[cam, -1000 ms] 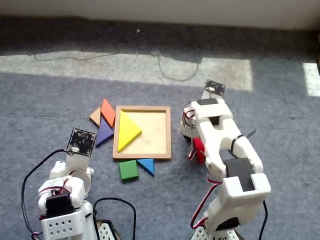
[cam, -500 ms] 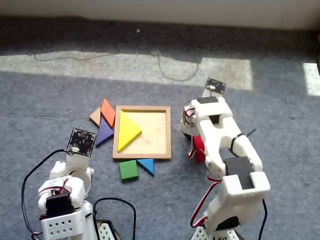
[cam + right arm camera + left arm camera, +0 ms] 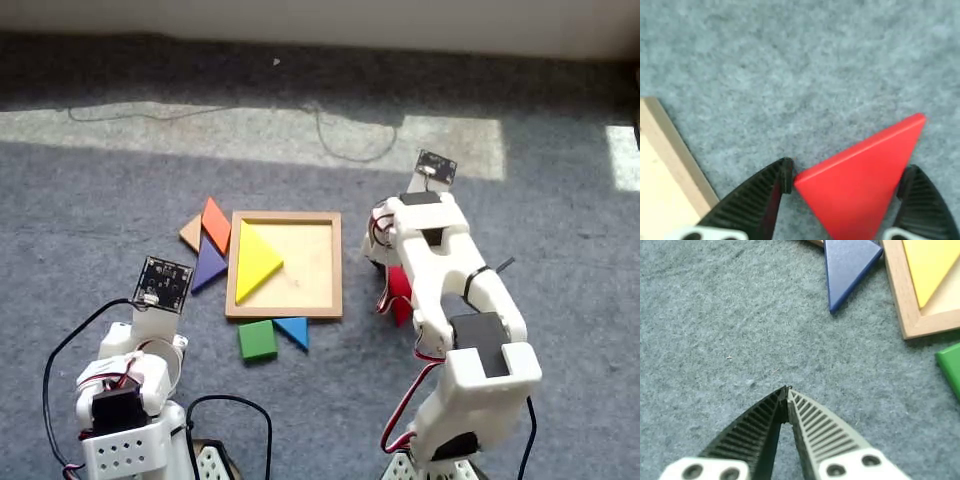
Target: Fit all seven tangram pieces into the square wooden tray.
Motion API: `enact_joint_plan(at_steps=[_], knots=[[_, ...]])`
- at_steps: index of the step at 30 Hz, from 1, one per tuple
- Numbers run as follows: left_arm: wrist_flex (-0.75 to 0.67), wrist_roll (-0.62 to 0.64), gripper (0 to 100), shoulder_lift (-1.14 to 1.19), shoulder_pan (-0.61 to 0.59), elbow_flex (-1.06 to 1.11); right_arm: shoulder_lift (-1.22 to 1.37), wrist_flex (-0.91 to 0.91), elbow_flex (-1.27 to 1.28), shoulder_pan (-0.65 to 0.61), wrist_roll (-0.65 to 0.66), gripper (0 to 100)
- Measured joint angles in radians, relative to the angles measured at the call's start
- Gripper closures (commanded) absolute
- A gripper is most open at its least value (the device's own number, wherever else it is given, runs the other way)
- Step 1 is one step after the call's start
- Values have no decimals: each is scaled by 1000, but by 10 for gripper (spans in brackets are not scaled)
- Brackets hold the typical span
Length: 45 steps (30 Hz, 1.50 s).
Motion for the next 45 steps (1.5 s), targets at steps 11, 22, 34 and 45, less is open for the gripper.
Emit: enact_joint_plan(at_steps=[11,22,34,45], knots=[[0,0,989,0,0,0,0,3,0,3,0,674],[0,0,989,0,0,0,0,49,-2,5,0,786],[0,0,989,0,0,0,-26,74,-3,15,103,854],[0,0,989,0,0,0,-115,184,-3,-48,170,671]])
